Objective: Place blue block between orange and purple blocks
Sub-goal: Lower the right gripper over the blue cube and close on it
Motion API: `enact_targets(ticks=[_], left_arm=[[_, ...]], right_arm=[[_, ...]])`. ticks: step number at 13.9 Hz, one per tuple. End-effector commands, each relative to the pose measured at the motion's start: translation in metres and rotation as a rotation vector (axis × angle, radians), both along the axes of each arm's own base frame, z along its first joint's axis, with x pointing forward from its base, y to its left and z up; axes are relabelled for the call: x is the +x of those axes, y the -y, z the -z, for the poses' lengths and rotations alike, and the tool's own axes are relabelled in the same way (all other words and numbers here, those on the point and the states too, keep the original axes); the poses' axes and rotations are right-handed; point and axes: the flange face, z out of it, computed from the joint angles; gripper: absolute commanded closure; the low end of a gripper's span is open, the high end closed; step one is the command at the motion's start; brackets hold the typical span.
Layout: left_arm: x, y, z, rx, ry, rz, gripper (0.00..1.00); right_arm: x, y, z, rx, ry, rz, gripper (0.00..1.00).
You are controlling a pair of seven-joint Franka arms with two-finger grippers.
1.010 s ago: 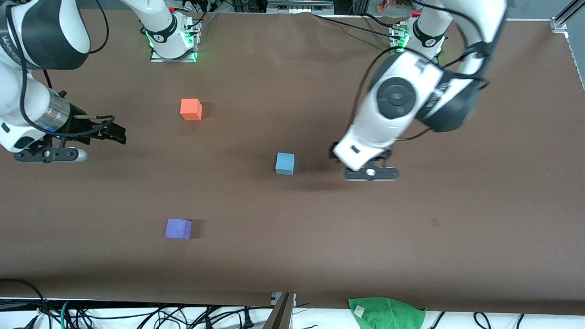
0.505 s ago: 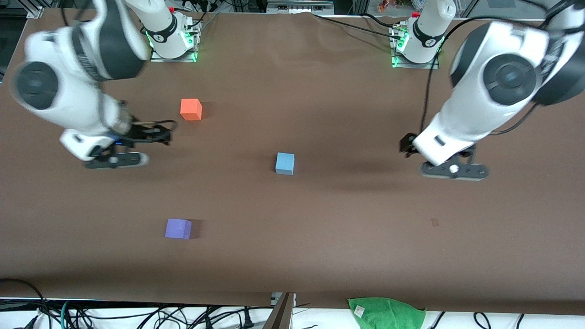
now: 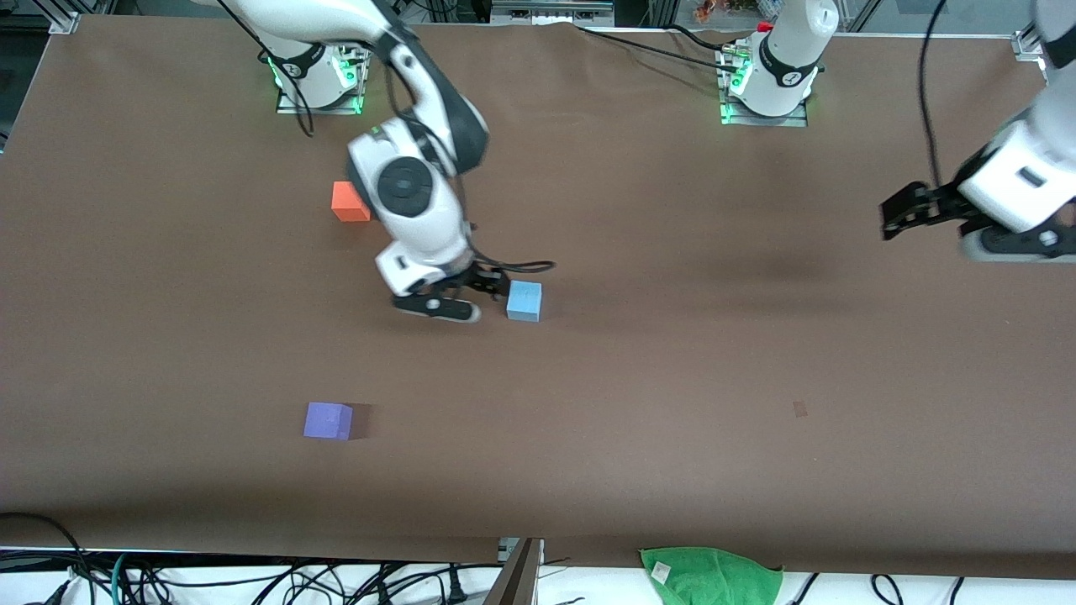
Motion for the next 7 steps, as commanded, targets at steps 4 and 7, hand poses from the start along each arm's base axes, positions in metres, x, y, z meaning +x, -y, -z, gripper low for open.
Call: enact_targets(ticks=[4, 7], left_arm=[[-0.043, -0.015, 0.000, -0.020, 0.046, 0.094, 0.00], [-0.040, -0.004, -0.001, -0.007, 0.048, 0.121, 0.00]], right_arm=[[-0.022, -0.056, 0.032, 0.047, 0.049, 0.034, 0.00], [-0.024, -0.055, 0.059, 0.014, 0.060, -0.001, 0.00]])
